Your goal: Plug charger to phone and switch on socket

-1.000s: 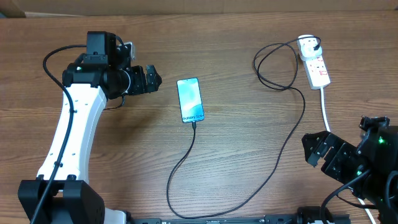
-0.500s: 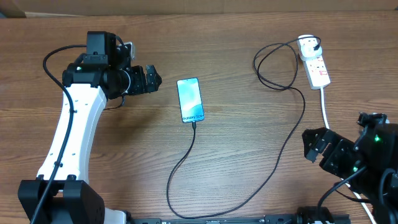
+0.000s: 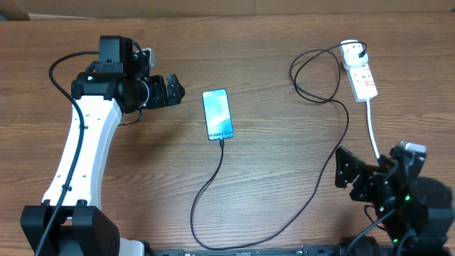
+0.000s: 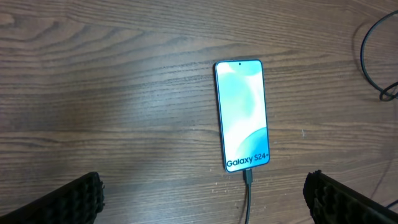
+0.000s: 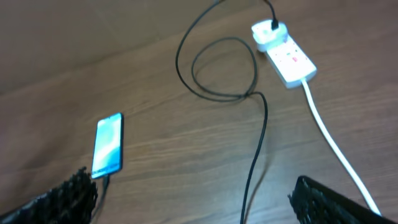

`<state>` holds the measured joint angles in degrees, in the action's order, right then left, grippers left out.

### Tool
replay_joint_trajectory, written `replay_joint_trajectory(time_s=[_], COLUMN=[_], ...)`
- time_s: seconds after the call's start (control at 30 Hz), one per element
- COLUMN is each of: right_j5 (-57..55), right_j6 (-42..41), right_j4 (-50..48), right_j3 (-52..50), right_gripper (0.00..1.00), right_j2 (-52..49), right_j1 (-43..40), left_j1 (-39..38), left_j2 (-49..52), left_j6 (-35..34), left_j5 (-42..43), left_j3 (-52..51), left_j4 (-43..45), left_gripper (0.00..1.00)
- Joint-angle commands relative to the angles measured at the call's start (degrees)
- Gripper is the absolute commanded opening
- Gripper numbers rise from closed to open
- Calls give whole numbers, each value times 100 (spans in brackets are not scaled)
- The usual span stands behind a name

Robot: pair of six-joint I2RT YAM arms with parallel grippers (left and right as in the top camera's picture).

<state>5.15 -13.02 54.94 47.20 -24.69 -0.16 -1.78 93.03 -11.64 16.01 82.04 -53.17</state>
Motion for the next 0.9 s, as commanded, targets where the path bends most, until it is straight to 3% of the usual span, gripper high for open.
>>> replay_joint_trajectory(time_s=[0.0,0.47,0.87], right_j5=[114,380,778], right_j6=[450,907,1506], right_j4=[-555,-3495,-5235], right_j3=[-643,-3351,-4586], right_gripper=[100,100,100], right_j2=[579,2186,2457], right_j1=[118,173,173], left_j1=[-11,-11,-11], left_j2=[52,52,52], left_j6=[-17,-17,-17], left_j5=[28,28,28], left_j3=[33,33,33], left_j4=[0,0,0], left_gripper=[100,100,100])
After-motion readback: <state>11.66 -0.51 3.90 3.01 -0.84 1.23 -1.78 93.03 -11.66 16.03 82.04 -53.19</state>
